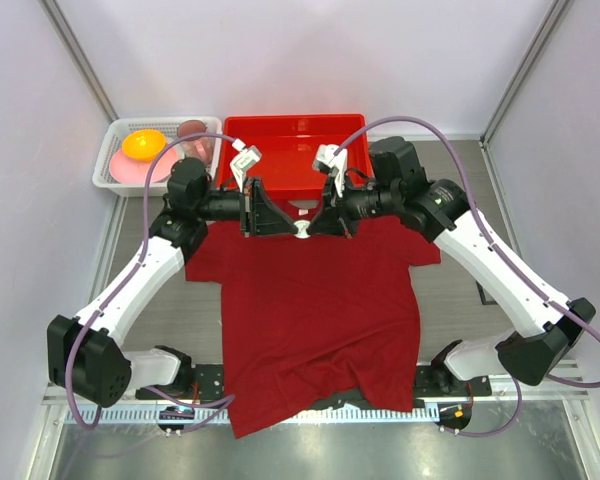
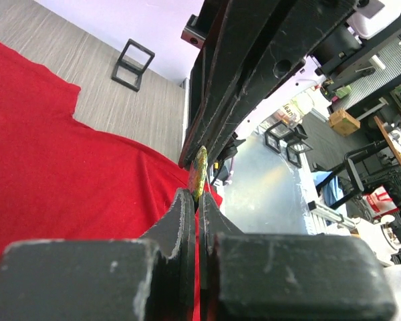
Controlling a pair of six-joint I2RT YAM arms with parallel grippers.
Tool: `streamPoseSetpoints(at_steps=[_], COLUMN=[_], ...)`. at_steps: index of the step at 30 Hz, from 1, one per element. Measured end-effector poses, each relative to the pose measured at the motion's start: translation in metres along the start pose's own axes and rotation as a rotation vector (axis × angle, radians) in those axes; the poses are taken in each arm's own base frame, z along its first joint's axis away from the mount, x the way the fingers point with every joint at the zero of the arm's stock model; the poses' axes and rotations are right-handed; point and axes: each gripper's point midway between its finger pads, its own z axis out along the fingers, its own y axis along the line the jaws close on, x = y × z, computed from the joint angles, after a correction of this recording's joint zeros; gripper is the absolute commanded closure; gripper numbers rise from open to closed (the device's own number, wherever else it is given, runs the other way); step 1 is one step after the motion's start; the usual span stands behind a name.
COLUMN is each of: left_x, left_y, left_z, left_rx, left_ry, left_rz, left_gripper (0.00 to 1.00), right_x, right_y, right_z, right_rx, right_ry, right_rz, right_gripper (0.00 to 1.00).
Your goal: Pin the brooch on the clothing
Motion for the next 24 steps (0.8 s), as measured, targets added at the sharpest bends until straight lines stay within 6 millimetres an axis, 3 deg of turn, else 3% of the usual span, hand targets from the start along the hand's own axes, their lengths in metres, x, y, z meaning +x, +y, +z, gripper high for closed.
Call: streamPoseSetpoints(at_steps=[9, 10, 13, 18, 24], left_x=[-0.007, -0.009, -0.014, -0.014, -0.017], left_y=[0.007, 0.007, 0.003, 0.000, 0.014], left_z=[-0.004, -0.006, -0.011, -0.017, -0.021], left_rx=[-0.086, -0.109, -0.146, -0.172, -0.212], left_ry=[-0.060, -0.072, -0.093, -0.129, -0.192], left_rz=[0.071, 0.092, 0.152, 0.153, 0.066], left_gripper=[0.88, 0.75, 0.57, 0.59, 0.58], right_x=[-0.003, -0.005, -0.011, -0.019, -0.036], right_y=[-0.010, -0.011, -0.013, -0.022, -0.029], right_z=[0.001, 0.002, 0.002, -0.001, 0.000], right_rx=[-0.049, -0.063, -0.103, -0.131, -0.167], right_ry=[-0.032, -0.041, -0.067, -0.126, -0.211], right_rz=[0.302, 0.332, 0.404, 0.505, 0.604], right_gripper=[0.99, 0.99, 0.99, 0.99, 0.99])
